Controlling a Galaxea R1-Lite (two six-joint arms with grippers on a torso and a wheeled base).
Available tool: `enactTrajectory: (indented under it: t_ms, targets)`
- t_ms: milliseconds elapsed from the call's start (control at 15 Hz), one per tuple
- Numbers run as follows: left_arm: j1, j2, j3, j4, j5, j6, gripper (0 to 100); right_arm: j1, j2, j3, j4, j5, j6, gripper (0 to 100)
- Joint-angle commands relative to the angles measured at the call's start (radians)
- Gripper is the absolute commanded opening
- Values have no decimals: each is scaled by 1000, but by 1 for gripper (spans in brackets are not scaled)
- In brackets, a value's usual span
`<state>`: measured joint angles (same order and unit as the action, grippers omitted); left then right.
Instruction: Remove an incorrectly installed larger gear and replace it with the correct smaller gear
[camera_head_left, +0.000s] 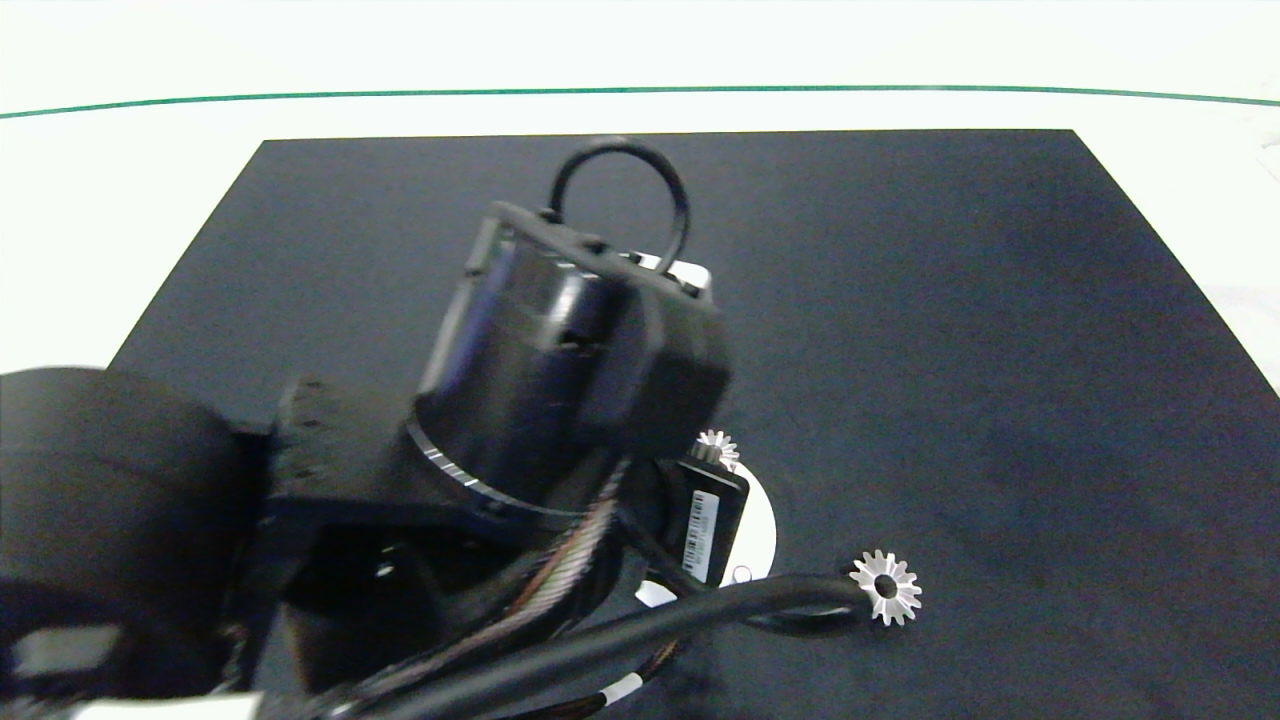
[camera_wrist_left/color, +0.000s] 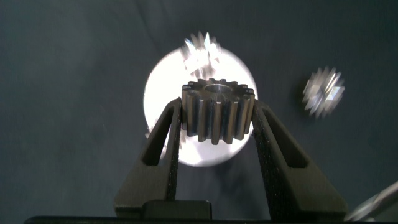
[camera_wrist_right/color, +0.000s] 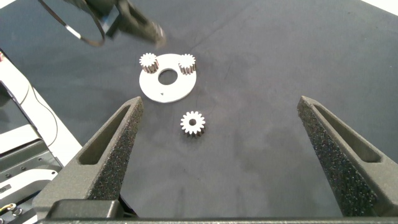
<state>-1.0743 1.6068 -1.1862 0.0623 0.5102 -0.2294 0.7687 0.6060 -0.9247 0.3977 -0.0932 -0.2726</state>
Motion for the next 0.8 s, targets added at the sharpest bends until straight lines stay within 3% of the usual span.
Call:
enactTrajectory:
  t_ms: [67,200,400,533,800]
  targets:
    - [28,-258,309,-291,1,8,16,-2,0,-3,-6,-2,-4,100]
    - [33,-289,456,-429,5,7,16,0,6,1,-10,0,-4,100]
    - [25,-257,637,-731,2,22,16,0,17,21,-10,0,-4,100]
    - [-1,-202,683,-797,4,22,16,0,23,27,-10,0,-4,100]
    - [-70,-100,683,-855,8,22,16,0,25,29,-11,0,-4,100]
